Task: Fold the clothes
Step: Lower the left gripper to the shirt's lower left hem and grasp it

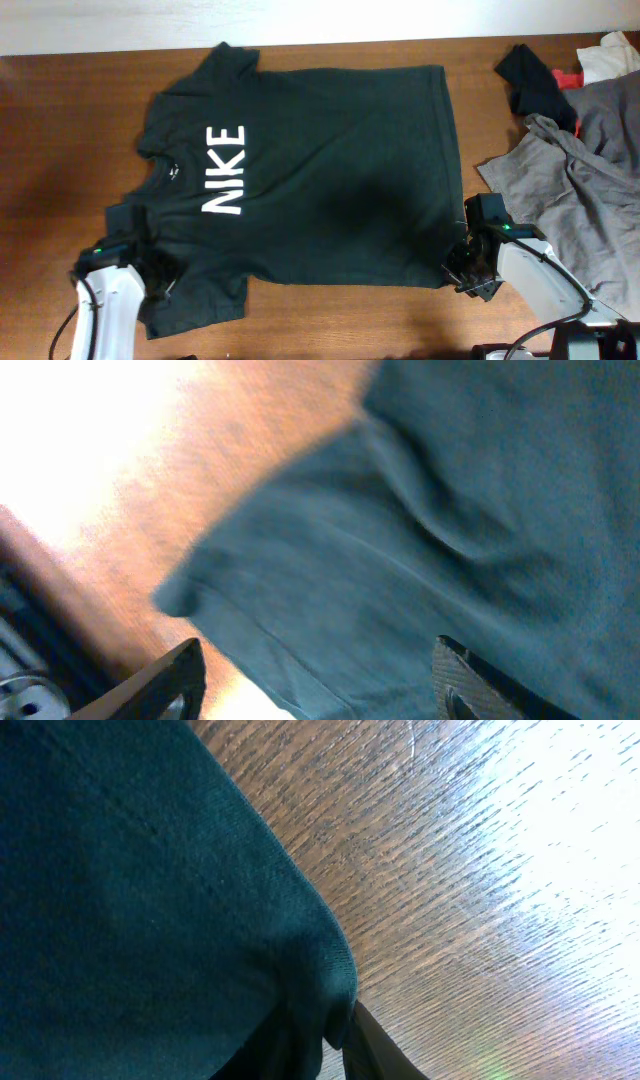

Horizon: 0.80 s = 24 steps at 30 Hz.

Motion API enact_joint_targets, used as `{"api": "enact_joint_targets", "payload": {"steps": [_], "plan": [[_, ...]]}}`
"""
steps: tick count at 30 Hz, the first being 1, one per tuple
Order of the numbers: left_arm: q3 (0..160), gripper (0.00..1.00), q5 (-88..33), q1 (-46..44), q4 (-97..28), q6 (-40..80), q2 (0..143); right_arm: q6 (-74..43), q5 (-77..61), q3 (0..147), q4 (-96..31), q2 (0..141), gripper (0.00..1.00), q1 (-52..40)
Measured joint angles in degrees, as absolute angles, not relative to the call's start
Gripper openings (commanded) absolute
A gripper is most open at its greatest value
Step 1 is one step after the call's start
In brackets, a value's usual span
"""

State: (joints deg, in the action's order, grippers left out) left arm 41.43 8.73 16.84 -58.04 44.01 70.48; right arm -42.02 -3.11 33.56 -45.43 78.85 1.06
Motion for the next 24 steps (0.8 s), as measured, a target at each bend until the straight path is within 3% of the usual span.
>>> {"api": "enact_joint_targets", "payload": {"steps": [6,9,15,24], "plan": [[41.1,0.72,9.1,25.1,-57.8,44.1,70.9,-42.0,-3.0,33.6,-45.5,78.8,0.22,1.1],[40.0,0.67,9.0,27.6,-56.4,44.3,70.9,-42.0,-3.0,33.6,-45.5,78.8,0.22,1.1],[35.8,0.58,8.8,28.7,-53.9,44.7,70.9,-42.0,-3.0,33.6,-45.5,78.8,0.22,1.1],[30.2,0.58,9.1,28.7,-47.8,44.6,71.0,-42.0,-3.0,33.6,-45.5,78.8,0.22,1.1]]}}
